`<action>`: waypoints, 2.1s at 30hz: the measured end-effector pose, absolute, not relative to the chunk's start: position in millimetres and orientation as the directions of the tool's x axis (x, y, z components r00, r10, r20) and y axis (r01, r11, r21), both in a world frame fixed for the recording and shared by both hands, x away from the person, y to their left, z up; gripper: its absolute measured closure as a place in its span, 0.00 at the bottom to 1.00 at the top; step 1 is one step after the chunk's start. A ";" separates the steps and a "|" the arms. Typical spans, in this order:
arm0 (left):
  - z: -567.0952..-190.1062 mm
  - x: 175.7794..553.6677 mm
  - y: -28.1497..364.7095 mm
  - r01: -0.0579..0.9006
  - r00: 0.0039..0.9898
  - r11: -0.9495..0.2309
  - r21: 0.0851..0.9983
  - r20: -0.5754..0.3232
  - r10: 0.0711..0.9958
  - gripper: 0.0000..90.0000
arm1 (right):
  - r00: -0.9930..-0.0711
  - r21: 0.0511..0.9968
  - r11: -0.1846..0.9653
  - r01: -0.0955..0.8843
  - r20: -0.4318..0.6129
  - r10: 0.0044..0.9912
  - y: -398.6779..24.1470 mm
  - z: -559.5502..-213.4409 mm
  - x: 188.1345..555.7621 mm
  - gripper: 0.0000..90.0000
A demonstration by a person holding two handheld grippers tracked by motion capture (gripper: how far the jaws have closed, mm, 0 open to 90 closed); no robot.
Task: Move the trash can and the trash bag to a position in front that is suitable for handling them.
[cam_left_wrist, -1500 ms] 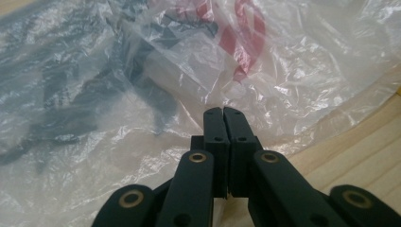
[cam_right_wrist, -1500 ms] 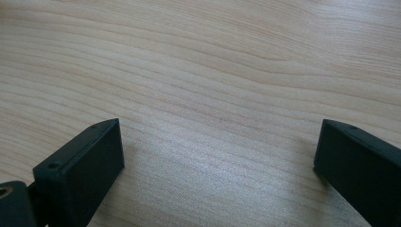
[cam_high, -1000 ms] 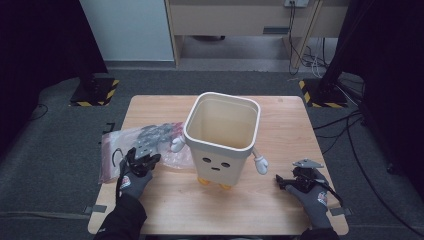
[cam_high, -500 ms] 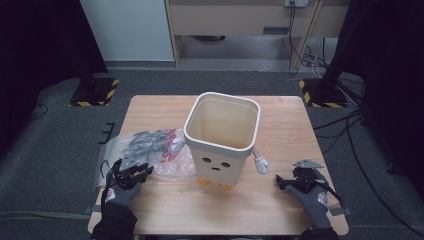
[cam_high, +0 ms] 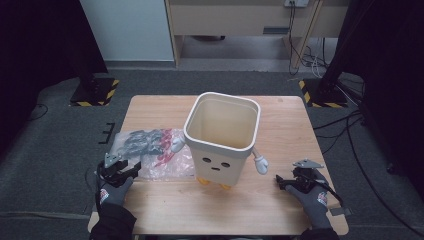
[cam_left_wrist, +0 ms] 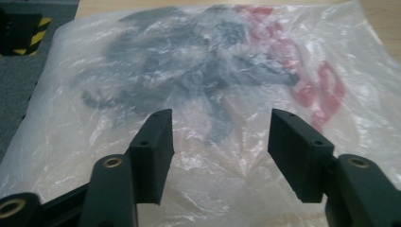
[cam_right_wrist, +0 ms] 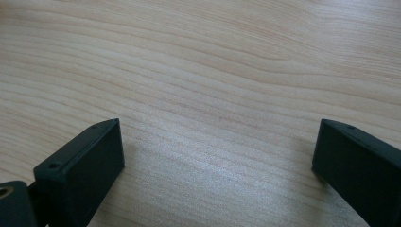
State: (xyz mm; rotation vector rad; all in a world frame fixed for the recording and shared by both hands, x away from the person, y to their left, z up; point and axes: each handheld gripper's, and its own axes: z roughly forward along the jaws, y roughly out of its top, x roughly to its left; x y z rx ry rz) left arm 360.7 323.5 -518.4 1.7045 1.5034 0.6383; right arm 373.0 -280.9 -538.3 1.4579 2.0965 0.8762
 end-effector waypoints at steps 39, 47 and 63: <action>-533.2 387.3 298.5 0.636 0.219 -0.143 0.758 0.000 0.976 0.97 | -0.348 0.711 0.241 0.661 0.006 0.937 -280.8 -538.4 373.0 0.03; -532.7 389.2 298.0 0.601 0.366 -0.223 0.767 -0.016 0.930 1.00 | -0.352 0.711 0.244 0.659 0.006 0.936 -281.2 -538.2 372.8 0.04; -523.0 346.7 323.5 0.588 0.393 -0.203 0.783 -0.057 0.918 0.99 | -0.376 0.734 0.255 0.630 0.000 0.927 -281.8 -536.9 368.2 0.21</action>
